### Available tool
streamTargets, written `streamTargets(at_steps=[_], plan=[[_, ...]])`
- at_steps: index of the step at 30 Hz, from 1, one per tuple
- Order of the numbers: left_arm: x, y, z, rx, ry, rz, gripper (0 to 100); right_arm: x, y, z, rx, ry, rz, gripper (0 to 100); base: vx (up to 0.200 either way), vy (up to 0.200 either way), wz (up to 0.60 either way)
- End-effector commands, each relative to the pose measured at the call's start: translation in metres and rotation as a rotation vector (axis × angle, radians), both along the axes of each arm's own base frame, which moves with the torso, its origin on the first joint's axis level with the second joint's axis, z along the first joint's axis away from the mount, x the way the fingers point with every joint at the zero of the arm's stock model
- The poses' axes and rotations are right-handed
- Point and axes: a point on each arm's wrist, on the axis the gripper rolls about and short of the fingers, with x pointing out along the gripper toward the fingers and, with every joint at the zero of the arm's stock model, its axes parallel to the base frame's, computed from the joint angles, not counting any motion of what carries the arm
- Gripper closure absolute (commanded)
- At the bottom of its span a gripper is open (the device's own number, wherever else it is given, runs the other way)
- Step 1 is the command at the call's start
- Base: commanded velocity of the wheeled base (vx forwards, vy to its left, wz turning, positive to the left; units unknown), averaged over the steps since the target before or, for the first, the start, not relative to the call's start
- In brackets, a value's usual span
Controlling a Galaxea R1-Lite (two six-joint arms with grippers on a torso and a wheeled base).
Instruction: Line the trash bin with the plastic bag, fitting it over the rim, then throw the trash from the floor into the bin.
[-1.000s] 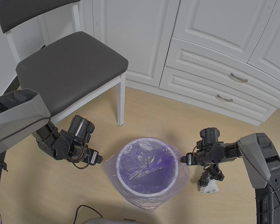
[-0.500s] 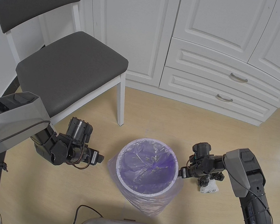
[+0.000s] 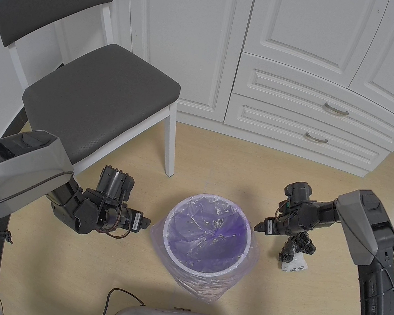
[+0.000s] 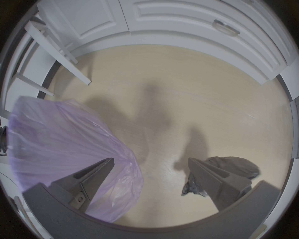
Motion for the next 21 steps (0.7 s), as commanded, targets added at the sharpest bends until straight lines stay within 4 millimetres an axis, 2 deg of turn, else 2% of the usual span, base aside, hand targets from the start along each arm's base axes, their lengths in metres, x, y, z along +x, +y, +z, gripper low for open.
streamTargets(at_steps=[1,2,7,8,11,12,13,15,18,19,21], plan=[[0.012,-0.016,-0.007,-0.012,-0.009,-0.034,0,-0.025,-0.001,0.065,0.023,-0.082,0.007,0,0.000,0.000,0.00],[0.017,-0.023,-0.014,-0.014,0.002,-0.057,0,-0.034,0.000,0.071,0.020,-0.102,0.011,0,0.000,0.000,0.00],[0.027,-0.037,-0.034,0.007,0.073,-0.123,0,-0.047,0.005,0.089,0.035,-0.211,0.029,0,0.000,0.000,0.00],[0.031,-0.040,-0.041,0.022,0.087,-0.127,0,-0.051,0.006,0.097,0.038,-0.235,0.033,0,0.000,0.000,0.00],[0.038,-0.041,-0.050,0.046,0.117,-0.133,0,-0.061,0.004,0.113,0.045,-0.262,0.034,0,0.000,0.000,0.00],[0.038,-0.041,-0.050,0.046,0.117,-0.133,0,-0.061,0.004,0.113,0.045,-0.262,0.034,0,0.000,0.000,0.00],[0.047,-0.040,-0.054,0.063,0.137,-0.134,0,-0.065,0.002,0.126,0.049,-0.286,0.032,0,0.000,0.000,0.00],[0.059,-0.036,-0.057,0.080,0.157,-0.129,0,-0.066,-0.003,0.133,0.053,-0.302,0.022,0,0.000,0.000,0.00],[0.071,-0.034,-0.058,0.094,0.175,-0.135,0,-0.066,-0.007,0.138,0.056,-0.314,0.012,0,0.000,0.000,0.00],[0.085,-0.030,-0.055,0.103,0.199,-0.128,0,-0.065,-0.012,0.140,0.057,-0.319,0.004,0,0.000,0.000,0.00],[0.100,-0.030,-0.065,0.117,0.209,-0.126,0,-0.064,-0.015,0.140,0.056,-0.319,-0.002,0,0.000,0.000,0.00]])
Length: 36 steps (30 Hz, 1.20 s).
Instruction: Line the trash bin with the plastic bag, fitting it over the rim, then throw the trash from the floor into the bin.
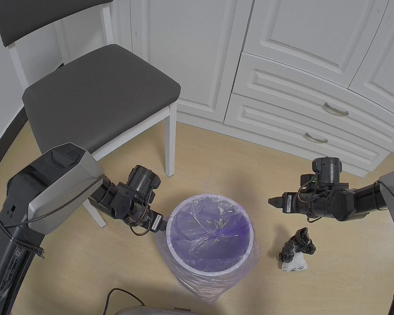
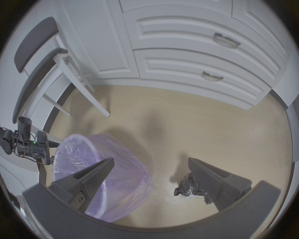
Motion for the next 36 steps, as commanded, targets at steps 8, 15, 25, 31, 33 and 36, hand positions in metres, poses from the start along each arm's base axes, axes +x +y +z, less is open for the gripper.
streamTargets(at_steps=[8,15,25,31,33,36], plan=[[0.048,0.043,-0.084,0.114,0.105,-0.091,0,-0.001,-0.011,0.019,0.008,-0.048,-0.018,0,0.000,0.000,0.00],[0.056,0.043,-0.090,0.041,0.025,-0.080,0,0.000,-0.005,0.009,-0.005,-0.029,-0.009,0,0.000,0.000,0.00],[0.071,0.011,-0.023,-0.230,-0.237,0.055,0,-0.001,0.000,-0.006,-0.042,-0.006,0.028,0,0.000,0.000,0.00],[0.045,0.008,0.000,-0.250,-0.215,0.039,0,0.007,0.004,-0.048,-0.091,0.067,0.062,0,0.000,0.000,0.00],[0.035,0.012,0.002,-0.242,-0.202,0.043,0,0.013,0.005,-0.062,-0.100,0.086,0.068,0,0.000,0.000,0.00],[0.021,0.024,0.005,-0.224,-0.176,0.064,0,0.021,0.006,-0.084,-0.104,0.113,0.069,0,0.000,0.000,0.00]])
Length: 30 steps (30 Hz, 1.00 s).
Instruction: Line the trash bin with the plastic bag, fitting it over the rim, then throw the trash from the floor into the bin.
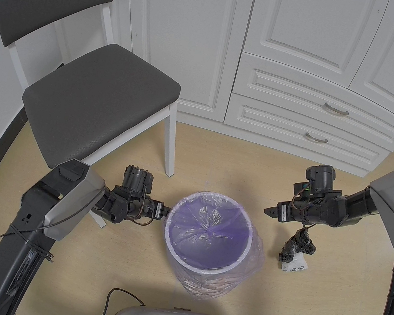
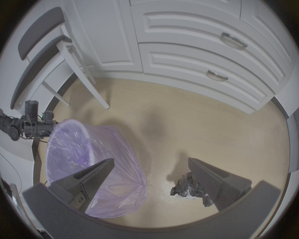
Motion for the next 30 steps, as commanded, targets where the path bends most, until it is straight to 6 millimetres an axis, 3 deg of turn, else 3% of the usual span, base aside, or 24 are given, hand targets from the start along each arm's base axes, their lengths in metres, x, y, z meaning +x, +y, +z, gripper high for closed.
streamTargets(at_steps=[1,8,13,20,28,30], plan=[[-0.032,0.017,0.034,0.006,0.011,0.023,0,0.018,0.004,-0.063,-0.030,0.098,0.018,0,0.000,0.000,0.00],[-0.065,0.053,0.062,0.030,-0.018,0.117,0,0.028,0.006,-0.092,-0.002,0.136,0.046,0,0.000,0.000,0.00],[-0.090,0.065,0.087,0.033,-0.054,0.148,0,0.040,0.003,-0.116,0.018,0.169,0.062,0,0.000,0.000,0.00],[-0.106,0.070,0.102,0.029,-0.117,0.180,0,0.060,0.005,-0.142,0.035,0.270,0.082,0,0.000,0.000,0.00],[-0.108,0.070,0.109,0.029,-0.138,0.177,0,0.062,0.004,-0.142,0.031,0.293,0.066,0,0.000,0.000,0.00],[-0.110,0.070,0.111,0.025,-0.156,0.180,0,0.065,0.003,-0.122,0.033,0.251,0.019,0,0.000,0.000,0.00]])
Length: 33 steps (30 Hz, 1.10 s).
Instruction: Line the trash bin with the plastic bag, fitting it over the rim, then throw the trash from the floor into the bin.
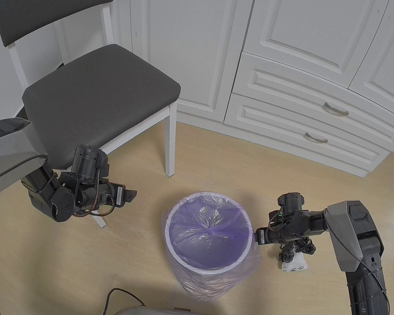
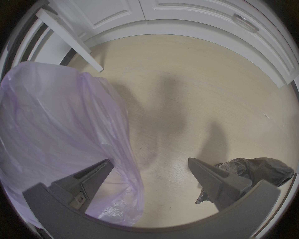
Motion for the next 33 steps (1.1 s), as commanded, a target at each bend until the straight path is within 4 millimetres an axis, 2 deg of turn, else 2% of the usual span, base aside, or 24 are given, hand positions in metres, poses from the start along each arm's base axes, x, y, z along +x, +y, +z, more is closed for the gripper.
streamTargets(at_steps=[1,3,5,7,9,10,11,12,13,17,23,24,25,28,33], plan=[[-0.005,0.001,0.012,-0.003,-0.043,0.010,0,0.004,-0.002,0.020,-0.016,-0.051,-0.071,0,0.000,0.000,0.00],[-0.007,0.002,0.013,-0.003,-0.055,0.017,0,0.001,-0.005,0.047,-0.047,-0.091,-0.117,0,0.000,0.000,0.00],[-0.011,0.005,0.012,-0.004,-0.055,0.022,0,-0.011,-0.011,0.076,-0.070,-0.109,-0.133,0,0.000,0.000,0.00],[-0.017,0.007,0.012,-0.004,-0.055,0.024,0,-0.030,-0.017,0.097,-0.085,-0.099,-0.106,0,0.000,0.000,0.00],[-0.022,0.009,0.012,-0.004,-0.058,0.027,0,-0.048,-0.026,0.106,-0.129,-0.091,-0.019,0,0.000,0.000,0.00],[-0.022,0.009,0.012,-0.004,-0.058,0.027,0,-0.048,-0.026,0.106,-0.129,-0.091,-0.019,0,0.000,0.000,0.00],[-0.026,0.013,0.012,-0.007,-0.064,0.035,0,-0.065,-0.032,0.101,-0.186,-0.083,0.101,0,0.000,0.000,0.00],[-0.026,0.013,0.012,-0.007,-0.064,0.035,0,-0.065,-0.032,0.101,-0.186,-0.083,0.101,0,0.000,0.000,0.00],[-0.029,0.017,0.013,-0.009,-0.074,0.043,0,-0.079,-0.039,0.091,-0.239,-0.091,0.217,0,0.000,0.000,0.00],[-0.033,0.020,0.009,-0.012,-0.082,0.052,0,-0.089,-0.044,0.065,-0.324,-0.139,0.369,0,0.000,0.000,0.00],[-0.033,0.020,0.008,-0.013,-0.085,0.052,0,-0.092,-0.033,0.055,-0.281,-0.149,0.431,0,0.000,0.000,0.00],[-0.033,0.020,0.007,-0.013,-0.083,0.052,0,-0.092,-0.021,0.044,-0.197,-0.137,0.477,0,0.000,0.000,0.00],[-0.033,0.020,0.007,-0.013,-0.085,0.052,0,-0.091,-0.017,0.039,-0.170,-0.129,0.474,0,0.000,0.000,0.00],[-0.033,0.020,0.006,-0.013,-0.081,0.050,0,-0.080,-0.002,0.027,-0.091,-0.110,0.402,0,0.000,0.000,0.00],[-0.032,0.024,0.004,-0.016,-0.076,0.057,0,-0.068,0.007,0.025,-0.005,-0.095,0.302,0,0.000,0.000,0.00]])
